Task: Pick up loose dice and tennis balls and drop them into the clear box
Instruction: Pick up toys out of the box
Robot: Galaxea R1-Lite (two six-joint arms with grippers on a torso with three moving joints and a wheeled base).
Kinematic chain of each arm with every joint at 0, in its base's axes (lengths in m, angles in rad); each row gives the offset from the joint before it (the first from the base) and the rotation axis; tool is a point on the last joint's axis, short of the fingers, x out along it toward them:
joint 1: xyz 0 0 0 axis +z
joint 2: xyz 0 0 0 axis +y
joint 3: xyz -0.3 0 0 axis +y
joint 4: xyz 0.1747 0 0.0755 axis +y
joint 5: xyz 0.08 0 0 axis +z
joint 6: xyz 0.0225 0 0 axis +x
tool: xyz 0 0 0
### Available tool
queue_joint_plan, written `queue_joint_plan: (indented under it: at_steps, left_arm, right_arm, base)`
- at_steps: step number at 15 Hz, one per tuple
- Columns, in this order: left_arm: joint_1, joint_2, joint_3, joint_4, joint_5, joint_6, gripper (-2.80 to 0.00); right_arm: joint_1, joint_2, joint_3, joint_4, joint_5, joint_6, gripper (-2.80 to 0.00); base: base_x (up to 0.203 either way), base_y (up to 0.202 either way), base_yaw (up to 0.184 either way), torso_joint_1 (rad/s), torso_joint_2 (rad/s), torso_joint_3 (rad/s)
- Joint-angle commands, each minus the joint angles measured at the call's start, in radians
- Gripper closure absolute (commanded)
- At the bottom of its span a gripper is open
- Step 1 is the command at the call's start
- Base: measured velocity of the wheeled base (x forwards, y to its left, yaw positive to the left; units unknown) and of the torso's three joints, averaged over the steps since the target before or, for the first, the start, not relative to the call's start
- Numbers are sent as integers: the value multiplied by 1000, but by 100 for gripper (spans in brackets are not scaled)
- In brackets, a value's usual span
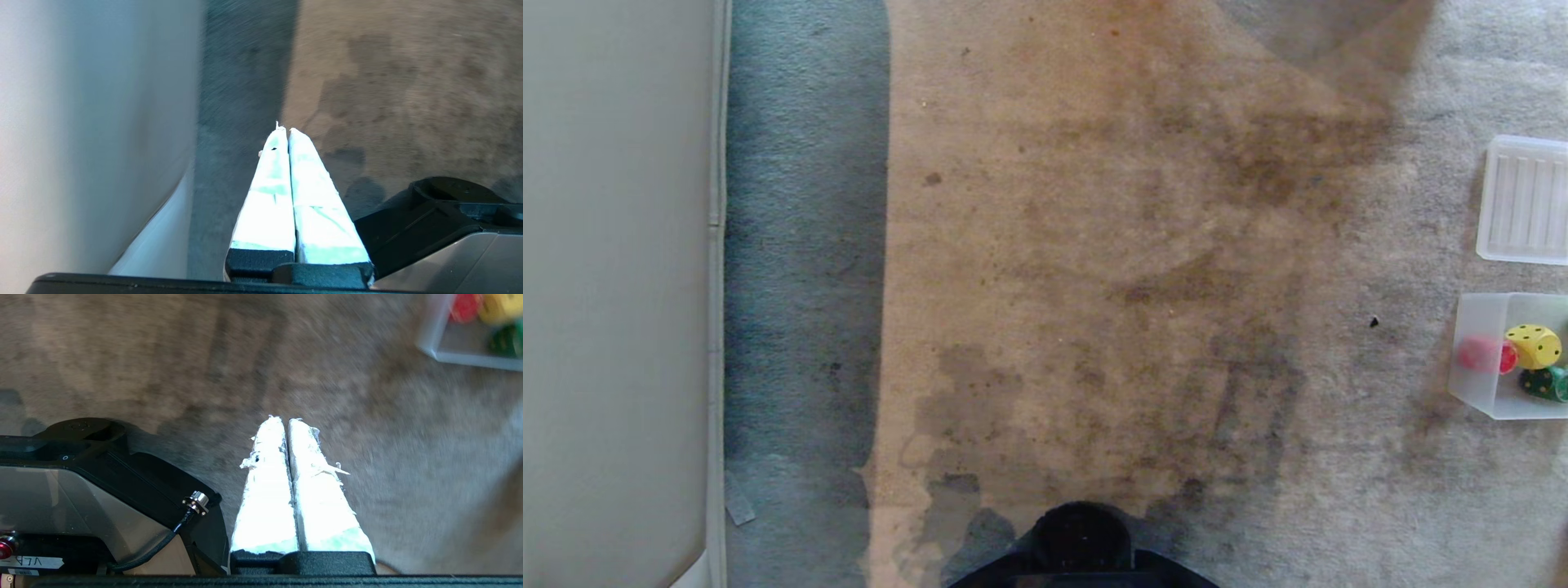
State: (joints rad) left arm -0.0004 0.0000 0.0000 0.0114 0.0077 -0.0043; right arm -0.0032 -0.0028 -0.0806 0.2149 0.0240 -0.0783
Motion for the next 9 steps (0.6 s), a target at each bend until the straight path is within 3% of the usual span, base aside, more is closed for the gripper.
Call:
queue_joint_plan:
  at_steps: [1,9]
  left_arm:
    - [0,0,0,-1,0,0,0]
    - [0,0,0,-1,0,3,0]
  right_arm:
    - [0,1,1,1,1,-1,0]
    - [0,1,1,1,1,3,0]
  base:
    - [-3,-1,63,2,2,2]
    - [0,0,0,0,0,0]
